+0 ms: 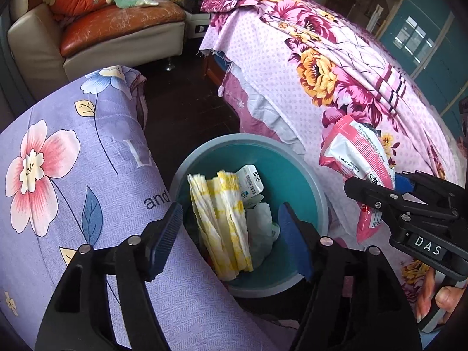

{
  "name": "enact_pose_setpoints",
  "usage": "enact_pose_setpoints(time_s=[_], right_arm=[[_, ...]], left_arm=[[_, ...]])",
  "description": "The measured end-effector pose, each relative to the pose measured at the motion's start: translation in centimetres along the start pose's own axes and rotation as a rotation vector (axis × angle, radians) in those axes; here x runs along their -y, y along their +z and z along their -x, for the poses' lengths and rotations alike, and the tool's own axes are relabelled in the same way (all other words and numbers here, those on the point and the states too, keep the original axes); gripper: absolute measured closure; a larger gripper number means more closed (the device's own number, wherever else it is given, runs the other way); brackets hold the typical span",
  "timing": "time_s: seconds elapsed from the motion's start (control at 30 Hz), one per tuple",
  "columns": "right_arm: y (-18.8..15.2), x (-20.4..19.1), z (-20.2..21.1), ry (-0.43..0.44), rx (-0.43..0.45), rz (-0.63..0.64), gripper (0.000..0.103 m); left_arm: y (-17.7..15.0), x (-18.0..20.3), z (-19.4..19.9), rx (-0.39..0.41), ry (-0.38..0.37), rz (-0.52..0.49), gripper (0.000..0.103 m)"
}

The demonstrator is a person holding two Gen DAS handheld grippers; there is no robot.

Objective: Collect trash
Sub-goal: 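Carry wrapper and pads over the wastebasket and open both grippers to drop them, then move both grippers back over the table toward the remaining trash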

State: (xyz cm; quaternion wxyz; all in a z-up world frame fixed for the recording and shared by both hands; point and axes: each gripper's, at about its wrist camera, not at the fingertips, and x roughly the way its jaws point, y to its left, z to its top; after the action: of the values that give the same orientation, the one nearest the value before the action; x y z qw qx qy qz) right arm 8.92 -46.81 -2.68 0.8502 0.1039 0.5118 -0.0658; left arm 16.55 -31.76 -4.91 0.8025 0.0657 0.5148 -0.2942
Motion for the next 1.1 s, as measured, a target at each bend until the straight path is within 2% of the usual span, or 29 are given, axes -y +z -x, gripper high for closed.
enact_pose_setpoints(time_s=[0.03,0.13,0.3,0.57,1.1], right_arm=[[0.1,-0.1,-0.1,0.001,-0.003,0.000,0.061],[0.2,-0.4,-0.6,0.002,-0.013,0.005,0.061],[0.1,-1.5,-1.5,0.005,-0.035,0.025,0.061],[0.4,-3.4,-2.5,0.017,-0.054,0.055,0.059],[1.0,-7.0,-3.6,0.020,-0.074,0.105,0.057]], left_arm=[[0.1,-0.2,0.0,0.001,0.006,0.003,0.022],[0.0,-1.0,0.3,0.001,0.016,0.021,0.015],[-0.6,-3.1,0.9,0.001,0.021,0.064,0.012],[-1.6,-6.7,2.0,0.004,0.052,0.126,0.011],[-3.4,-11.5,3.8,0.009,0.045,0.205,0.011]])
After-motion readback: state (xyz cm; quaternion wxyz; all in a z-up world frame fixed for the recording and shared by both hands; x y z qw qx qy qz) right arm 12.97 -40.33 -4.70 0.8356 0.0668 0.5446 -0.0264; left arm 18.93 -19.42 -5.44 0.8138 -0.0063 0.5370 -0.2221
